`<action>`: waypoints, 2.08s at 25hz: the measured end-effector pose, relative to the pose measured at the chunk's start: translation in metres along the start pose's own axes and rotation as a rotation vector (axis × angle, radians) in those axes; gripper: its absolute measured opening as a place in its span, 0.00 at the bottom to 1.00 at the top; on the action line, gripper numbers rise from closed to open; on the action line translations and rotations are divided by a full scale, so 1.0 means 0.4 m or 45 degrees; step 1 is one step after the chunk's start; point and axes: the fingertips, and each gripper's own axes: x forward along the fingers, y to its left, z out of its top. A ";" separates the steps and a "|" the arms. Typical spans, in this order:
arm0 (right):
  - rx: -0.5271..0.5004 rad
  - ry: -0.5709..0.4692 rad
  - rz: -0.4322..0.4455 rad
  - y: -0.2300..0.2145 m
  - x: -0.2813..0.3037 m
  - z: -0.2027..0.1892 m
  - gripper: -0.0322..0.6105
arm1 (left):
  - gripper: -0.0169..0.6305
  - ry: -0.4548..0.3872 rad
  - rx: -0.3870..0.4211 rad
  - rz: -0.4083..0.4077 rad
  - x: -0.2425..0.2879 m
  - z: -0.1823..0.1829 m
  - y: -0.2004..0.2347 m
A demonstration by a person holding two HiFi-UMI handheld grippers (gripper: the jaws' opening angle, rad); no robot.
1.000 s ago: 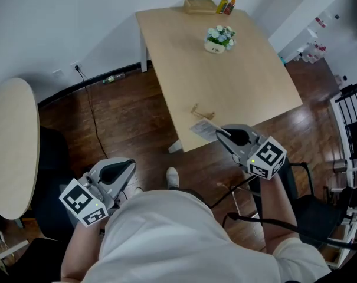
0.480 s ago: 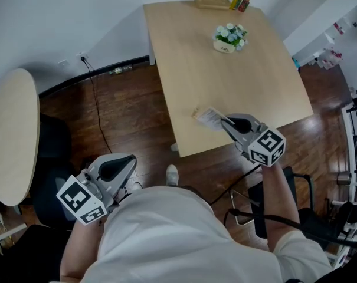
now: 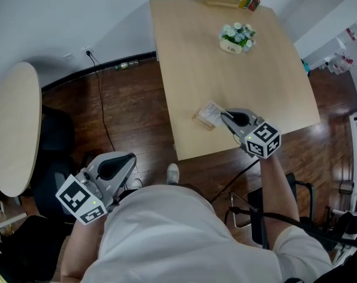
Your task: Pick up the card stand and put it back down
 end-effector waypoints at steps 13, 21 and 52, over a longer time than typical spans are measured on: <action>0.007 0.022 0.053 -0.035 0.044 -0.049 0.08 | 0.02 0.017 -0.021 0.033 0.065 0.005 0.003; 0.002 0.034 0.067 -0.035 0.061 -0.074 0.08 | 0.02 0.027 -0.014 0.042 0.084 0.005 -0.009; 0.051 0.001 0.004 -0.053 0.097 -0.141 0.24 | 0.02 0.047 -0.021 0.013 0.022 -0.011 0.009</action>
